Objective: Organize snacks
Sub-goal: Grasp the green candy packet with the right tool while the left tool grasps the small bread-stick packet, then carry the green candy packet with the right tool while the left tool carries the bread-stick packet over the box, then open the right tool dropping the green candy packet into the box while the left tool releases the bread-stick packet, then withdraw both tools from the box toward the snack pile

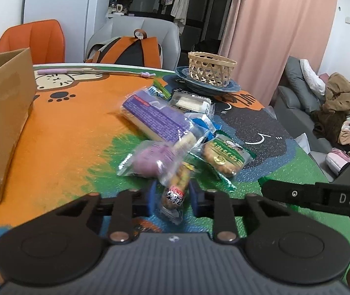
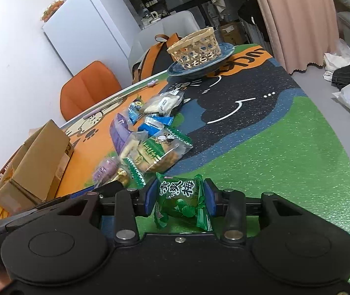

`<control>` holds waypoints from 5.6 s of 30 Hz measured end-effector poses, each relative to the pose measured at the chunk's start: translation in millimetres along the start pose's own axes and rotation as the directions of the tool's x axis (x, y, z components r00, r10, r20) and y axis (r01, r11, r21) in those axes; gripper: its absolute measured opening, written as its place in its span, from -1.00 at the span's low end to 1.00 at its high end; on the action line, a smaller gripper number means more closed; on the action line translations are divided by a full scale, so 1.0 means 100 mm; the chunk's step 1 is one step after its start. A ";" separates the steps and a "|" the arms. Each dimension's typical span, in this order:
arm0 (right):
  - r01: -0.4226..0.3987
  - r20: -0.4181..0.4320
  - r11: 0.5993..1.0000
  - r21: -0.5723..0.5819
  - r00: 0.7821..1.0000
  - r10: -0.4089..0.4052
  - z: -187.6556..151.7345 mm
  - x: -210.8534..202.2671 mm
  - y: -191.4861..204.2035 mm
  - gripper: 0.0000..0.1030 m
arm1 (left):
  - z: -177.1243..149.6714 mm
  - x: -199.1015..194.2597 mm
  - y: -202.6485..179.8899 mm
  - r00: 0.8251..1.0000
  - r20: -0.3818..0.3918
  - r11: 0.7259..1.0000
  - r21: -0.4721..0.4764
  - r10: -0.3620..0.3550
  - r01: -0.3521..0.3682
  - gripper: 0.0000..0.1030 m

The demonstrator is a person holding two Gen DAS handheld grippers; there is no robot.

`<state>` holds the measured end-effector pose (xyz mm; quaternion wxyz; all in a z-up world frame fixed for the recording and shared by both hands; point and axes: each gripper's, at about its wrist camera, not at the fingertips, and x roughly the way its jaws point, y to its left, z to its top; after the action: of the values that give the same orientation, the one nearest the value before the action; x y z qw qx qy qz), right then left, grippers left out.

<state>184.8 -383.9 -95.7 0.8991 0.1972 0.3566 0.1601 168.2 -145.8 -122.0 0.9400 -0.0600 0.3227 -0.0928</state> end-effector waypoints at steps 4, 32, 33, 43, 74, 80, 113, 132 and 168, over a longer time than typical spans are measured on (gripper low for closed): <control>-0.010 -0.008 1.000 -0.008 1.000 0.010 -0.01 0.02 0.09 -0.21 | -0.01 -0.06 0.10 1.000 -0.008 0.999 -0.033 -0.008 0.008 -0.63; -0.106 0.029 0.989 -0.100 0.994 0.109 0.05 -0.04 0.81 -0.24 | 0.24 -0.87 0.55 0.987 0.160 0.993 -0.117 0.012 0.007 -0.64; -0.110 0.031 0.988 -0.104 0.993 0.114 0.07 -0.04 0.84 -0.24 | 0.25 -0.90 0.56 0.986 0.168 0.993 -0.117 0.013 0.007 -0.64; -0.151 0.055 0.976 -0.155 0.985 0.161 0.18 -0.08 1.17 -0.24 | 0.40 -1.15 0.67 0.973 0.226 0.992 -0.122 0.047 -0.020 -0.64; -0.255 0.033 0.922 -0.292 0.961 0.276 0.33 0.24 2.28 -0.25 | 0.57 -1.48 1.56 0.943 0.286 0.962 -0.256 0.173 -0.099 -0.64; -0.262 0.025 0.916 -0.305 0.959 0.282 0.37 0.35 2.45 -0.25 | 0.59 -1.46 1.75 0.941 0.279 0.950 -0.292 0.193 -0.109 -0.64; -0.272 -0.010 0.910 -0.313 0.959 0.284 0.38 0.59 2.77 0.02 | 0.54 -1.48 2.14 0.933 0.229 0.897 -0.410 0.277 -0.165 -0.04; -0.224 0.025 0.943 -0.246 0.971 0.237 0.29 0.28 2.30 0.46 | 0.44 -1.56 1.80 0.938 0.227 0.908 -0.388 0.262 -0.159 0.54; -0.082 0.062 0.983 -0.166 0.994 0.094 0.19 -0.24 1.28 0.99 | 0.26 -1.38 1.02 0.974 0.171 0.954 -0.285 0.146 -0.092 0.69</control>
<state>163.1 -287.2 -9.2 0.9161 0.1438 0.3017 0.2214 90.8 -15.6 -36.8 0.9529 -0.1791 0.2443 0.0161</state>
